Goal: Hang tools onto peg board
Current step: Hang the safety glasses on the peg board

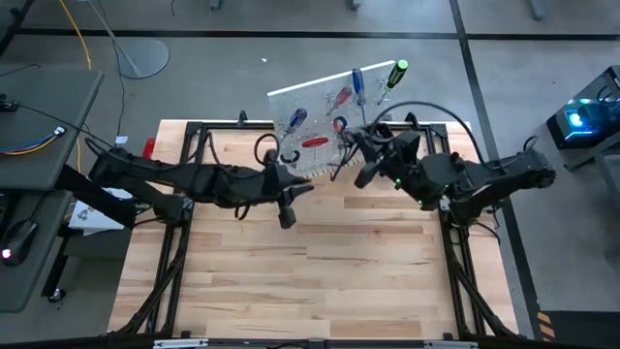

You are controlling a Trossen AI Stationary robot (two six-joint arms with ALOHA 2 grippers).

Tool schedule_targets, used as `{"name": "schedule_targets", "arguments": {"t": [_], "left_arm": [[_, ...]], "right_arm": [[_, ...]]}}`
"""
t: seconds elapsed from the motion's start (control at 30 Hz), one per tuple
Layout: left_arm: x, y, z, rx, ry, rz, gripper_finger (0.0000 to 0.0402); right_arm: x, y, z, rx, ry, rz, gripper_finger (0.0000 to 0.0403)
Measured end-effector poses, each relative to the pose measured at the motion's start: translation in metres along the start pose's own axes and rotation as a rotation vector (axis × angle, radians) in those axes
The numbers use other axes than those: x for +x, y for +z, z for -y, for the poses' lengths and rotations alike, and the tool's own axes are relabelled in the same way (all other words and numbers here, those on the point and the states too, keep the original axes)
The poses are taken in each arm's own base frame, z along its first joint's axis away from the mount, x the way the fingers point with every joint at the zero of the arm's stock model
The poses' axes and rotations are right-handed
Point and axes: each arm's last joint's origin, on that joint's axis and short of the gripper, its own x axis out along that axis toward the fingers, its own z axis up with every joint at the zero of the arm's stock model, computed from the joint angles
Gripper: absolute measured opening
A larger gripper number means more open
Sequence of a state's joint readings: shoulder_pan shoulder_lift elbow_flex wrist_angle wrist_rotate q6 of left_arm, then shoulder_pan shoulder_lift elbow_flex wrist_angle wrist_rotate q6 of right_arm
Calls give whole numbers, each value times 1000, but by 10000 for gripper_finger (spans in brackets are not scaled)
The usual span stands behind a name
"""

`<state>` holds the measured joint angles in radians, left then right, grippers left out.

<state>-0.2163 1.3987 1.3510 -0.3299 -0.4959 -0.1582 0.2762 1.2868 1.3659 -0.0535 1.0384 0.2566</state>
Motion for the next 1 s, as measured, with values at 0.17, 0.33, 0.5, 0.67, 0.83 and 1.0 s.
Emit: {"name": "schedule_targets", "arguments": {"t": [0.17,0.33,0.5,0.67,0.83,1.0], "left_arm": [[-5,6,5,213,106,69,113],[-12,17,13,355,158,166,181],[-21,28,20,598,321,227,222],[-26,35,21,765,422,230,231],[-20,35,19,738,413,240,232],[-11,33,23,705,427,246,232]], "right_arm": [[10,1,4,232,-42,31,1],[21,3,12,499,-77,58,0],[30,1,19,668,-66,31,0],[32,-6,19,716,-75,-14,0],[42,-20,12,728,-80,-37,0],[53,-31,8,719,-83,-57,0]]}}
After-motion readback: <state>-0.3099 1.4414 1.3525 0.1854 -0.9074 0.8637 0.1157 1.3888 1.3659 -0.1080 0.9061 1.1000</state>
